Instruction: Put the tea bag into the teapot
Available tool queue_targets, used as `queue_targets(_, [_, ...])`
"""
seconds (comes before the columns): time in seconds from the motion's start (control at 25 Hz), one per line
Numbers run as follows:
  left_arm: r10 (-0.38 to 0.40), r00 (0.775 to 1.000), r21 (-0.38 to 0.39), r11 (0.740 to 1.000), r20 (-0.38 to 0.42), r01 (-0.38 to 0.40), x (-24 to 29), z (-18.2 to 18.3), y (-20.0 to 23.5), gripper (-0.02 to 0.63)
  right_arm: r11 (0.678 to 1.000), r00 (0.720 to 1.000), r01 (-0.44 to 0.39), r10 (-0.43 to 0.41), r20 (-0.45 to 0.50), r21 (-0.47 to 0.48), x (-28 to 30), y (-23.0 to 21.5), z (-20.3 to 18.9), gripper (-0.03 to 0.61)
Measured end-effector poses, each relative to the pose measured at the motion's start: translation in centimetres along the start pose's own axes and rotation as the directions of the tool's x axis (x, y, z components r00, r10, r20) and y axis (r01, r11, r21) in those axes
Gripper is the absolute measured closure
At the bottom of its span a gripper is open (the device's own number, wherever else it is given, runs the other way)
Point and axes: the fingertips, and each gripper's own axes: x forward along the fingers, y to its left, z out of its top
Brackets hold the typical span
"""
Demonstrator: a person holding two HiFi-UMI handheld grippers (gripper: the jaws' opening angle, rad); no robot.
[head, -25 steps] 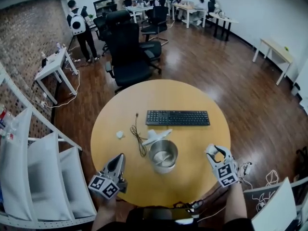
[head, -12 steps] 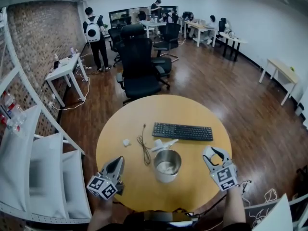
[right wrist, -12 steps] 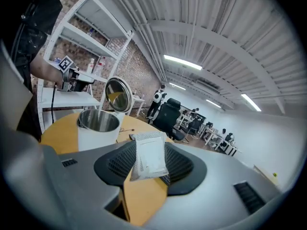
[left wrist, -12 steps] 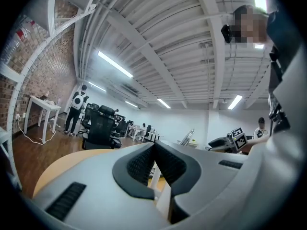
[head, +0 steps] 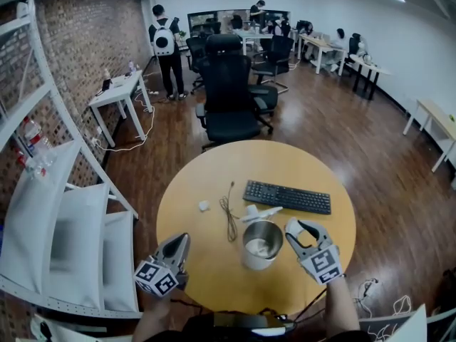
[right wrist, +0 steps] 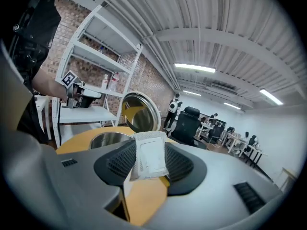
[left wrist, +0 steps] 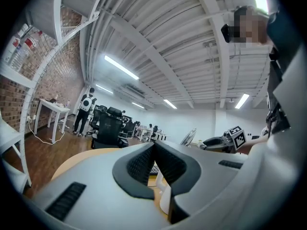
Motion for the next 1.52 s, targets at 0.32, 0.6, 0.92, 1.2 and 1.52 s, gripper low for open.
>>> queue_targets(0.32, [0.054, 0.999, -0.002, 0.999, -0.003, -0.054, -2.5, -0.1, 1.0, 0.620, 0.984, 0.987, -0.148, 0.140, 0.081, 0.103, 2.1, 3.7, 2.0, 0.385])
queue_targets(0.6, [0.070, 0.998, -0.016, 0.997, 0.005, -0.070, -2.8, -0.4, 2.0, 0.620, 0.857, 0.937, -0.314, 0.211, 0.278, 0.408, 2.5, 4.9, 3.2, 0.385])
queue_targets(0.92, [0.040, 0.999, -0.027, 0.999, 0.001, -0.040, -1.9, -0.8, 1.8, 0.620, 0.865, 0.945, -0.285, 0.183, 0.270, 0.413, 2.7, 4.4, 3.3, 0.383])
queue_targets(1.2, [0.025, 1.000, -0.032, 0.999, -0.004, -0.025, -1.5, -1.0, 2.2, 0.620, 0.859, 0.952, -0.275, 0.182, 0.245, 0.432, 3.3, 4.9, 2.6, 0.256])
queue_targets(1.52, [0.013, 1.000, -0.034, 0.999, -0.001, -0.013, -1.1, -0.8, 2.6, 0.620, 0.859, 0.953, -0.260, 0.155, 0.261, 0.442, 3.2, 4.2, 2.7, 0.256])
